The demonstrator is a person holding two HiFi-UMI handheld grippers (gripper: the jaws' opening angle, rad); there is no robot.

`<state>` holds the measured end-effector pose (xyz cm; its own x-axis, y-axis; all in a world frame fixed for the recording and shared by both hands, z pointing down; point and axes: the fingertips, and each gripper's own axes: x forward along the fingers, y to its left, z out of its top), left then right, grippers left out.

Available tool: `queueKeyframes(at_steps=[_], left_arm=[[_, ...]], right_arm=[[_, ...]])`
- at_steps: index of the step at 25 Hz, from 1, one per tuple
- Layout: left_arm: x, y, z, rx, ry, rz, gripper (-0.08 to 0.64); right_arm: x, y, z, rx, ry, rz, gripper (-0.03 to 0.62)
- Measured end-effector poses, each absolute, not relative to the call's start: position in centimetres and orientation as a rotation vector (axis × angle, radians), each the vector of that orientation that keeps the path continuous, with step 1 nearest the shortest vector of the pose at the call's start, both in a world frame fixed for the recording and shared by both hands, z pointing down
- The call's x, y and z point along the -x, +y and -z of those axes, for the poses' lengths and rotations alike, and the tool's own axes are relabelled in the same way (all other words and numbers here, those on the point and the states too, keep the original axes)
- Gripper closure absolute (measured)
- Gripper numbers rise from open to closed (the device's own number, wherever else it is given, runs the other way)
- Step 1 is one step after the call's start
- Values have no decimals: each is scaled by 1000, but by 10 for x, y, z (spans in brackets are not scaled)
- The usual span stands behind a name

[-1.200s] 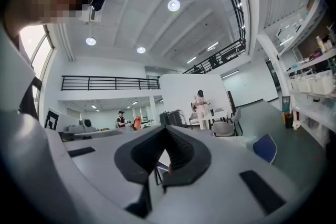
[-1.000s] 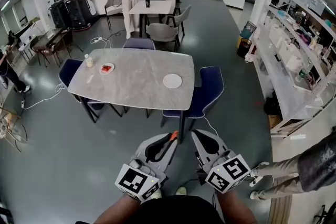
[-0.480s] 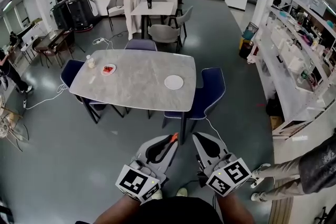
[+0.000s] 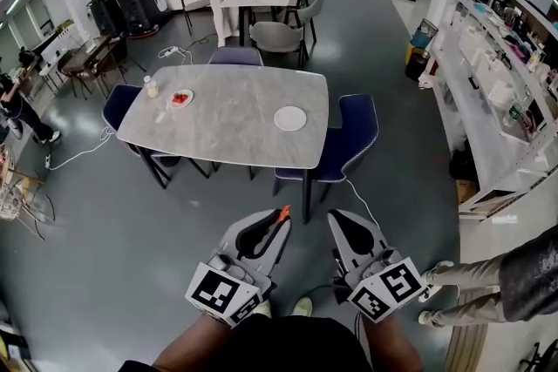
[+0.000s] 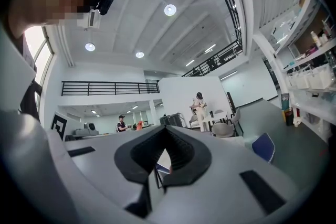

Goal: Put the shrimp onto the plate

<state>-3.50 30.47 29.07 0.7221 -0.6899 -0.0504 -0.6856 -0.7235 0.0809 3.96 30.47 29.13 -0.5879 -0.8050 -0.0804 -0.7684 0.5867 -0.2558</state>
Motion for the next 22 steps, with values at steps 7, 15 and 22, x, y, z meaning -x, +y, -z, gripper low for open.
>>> queueKeyframes(at_steps=[7,15,22], left_arm=[[24,301,-291,-2833,-1210,106,499],[28,282,-294,-2836,-1228,101,499],[49,227,-293,-2863,-1196,153,499]], right_arm=[[-66,299,-295,1302,2609,329,591],[-56,280,-298,1288,2625,340,591],[-32,228,-290,1321,2628,287,591]])
